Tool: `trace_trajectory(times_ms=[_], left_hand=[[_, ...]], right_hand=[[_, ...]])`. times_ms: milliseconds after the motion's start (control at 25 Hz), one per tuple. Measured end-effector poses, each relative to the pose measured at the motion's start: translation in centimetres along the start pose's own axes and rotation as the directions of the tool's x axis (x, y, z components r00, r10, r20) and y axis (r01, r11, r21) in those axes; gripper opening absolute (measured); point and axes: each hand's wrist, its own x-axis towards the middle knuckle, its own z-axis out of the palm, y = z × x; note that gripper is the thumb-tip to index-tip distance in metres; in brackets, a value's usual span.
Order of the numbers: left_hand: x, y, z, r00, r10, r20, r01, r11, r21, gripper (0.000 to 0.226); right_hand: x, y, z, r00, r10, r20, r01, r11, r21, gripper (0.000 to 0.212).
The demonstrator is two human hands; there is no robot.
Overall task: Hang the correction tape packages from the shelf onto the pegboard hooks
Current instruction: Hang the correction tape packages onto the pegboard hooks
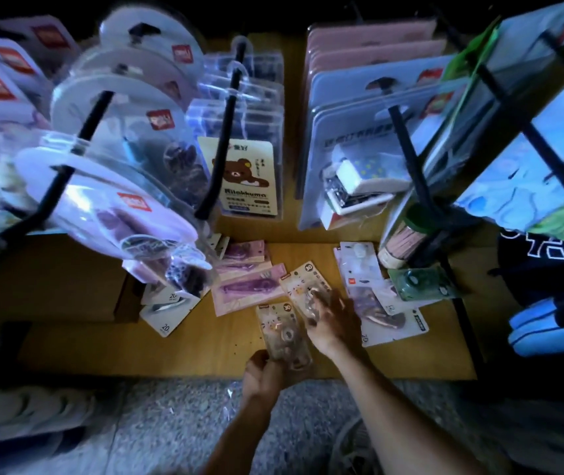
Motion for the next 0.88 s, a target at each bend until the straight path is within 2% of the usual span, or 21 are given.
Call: trace_trajectory(times_ms=[80,200,280,400,520,600,640,720,800,840,880], left_hand=[[-0.7,-0.2,-0.5,0.997,0.058,-0.055,-0.056,0.998,0.043,0.051],[-1.3,-0.7,-1.4,0.993,0.062,-0.105,-0.052,0.994,0.095,0.034],[-1.1,-1.2,-1.7,0.993,0.047,-0.105,-0.034,0.992,0.125,0.031],[-1.0,-2.0,-2.0,0.994,0.034,-0.108,-0.025,0.996,0.085,0.034],[-0.7,-2.8,-2.5,0.998,-0.010,-0.064,0.011,1.000,0.014,0.022],[-0.2,-3.2,-3.1,0.995,-0.038,-0.088,0.036,0.999,-0.029,0.032],[0.0,-3.2,-3.4,0.990,-0.048,-0.135,0.044,0.999,-0.030,0.040],[-0.3,-3.0,-4.0,0.977,-0.072,-0.199,0.065,0.997,-0.043,0.049],[-1.5,-2.1,-4.3,0.984,-0.076,-0.162,0.060,0.993,-0.099,0.049],[-2.2,-1.3,-4.4,0.990,-0.082,-0.113,0.062,0.983,-0.170,0.045],[-2.9,-0.6,-4.4,0.996,-0.078,-0.049,0.061,0.958,-0.280,0.039]], right_hand=[[-1.9,1.0,0.9,0.999,-0.022,-0.045,0.022,1.000,-0.001,0.055],[-3.9,1.0,1.8,0.981,0.036,-0.189,-0.033,0.999,0.018,0.032],[-3.9,0.4,2.4,0.973,0.084,-0.213,-0.073,0.996,0.060,0.036],[-3.2,-0.2,3.2,0.957,0.063,-0.282,-0.012,0.984,0.180,0.058],[-2.3,-0.4,2.4,0.965,0.150,-0.214,-0.114,0.978,0.172,0.062],[-2.1,-0.4,1.8,0.959,0.229,-0.167,-0.206,0.968,0.146,0.067],[-2.1,-0.5,1.7,0.955,0.267,-0.131,-0.238,0.950,0.201,0.071],[-2.8,-0.2,2.0,0.945,0.323,-0.049,-0.268,0.852,0.450,0.077],[-4.0,0.4,1.9,0.921,0.385,0.066,-0.308,0.610,0.730,0.088],[-4.7,1.0,1.8,0.909,0.401,0.111,-0.321,0.504,0.802,0.085],[-5.8,1.6,1.2,0.902,0.407,0.143,-0.320,0.409,0.855,0.072]])
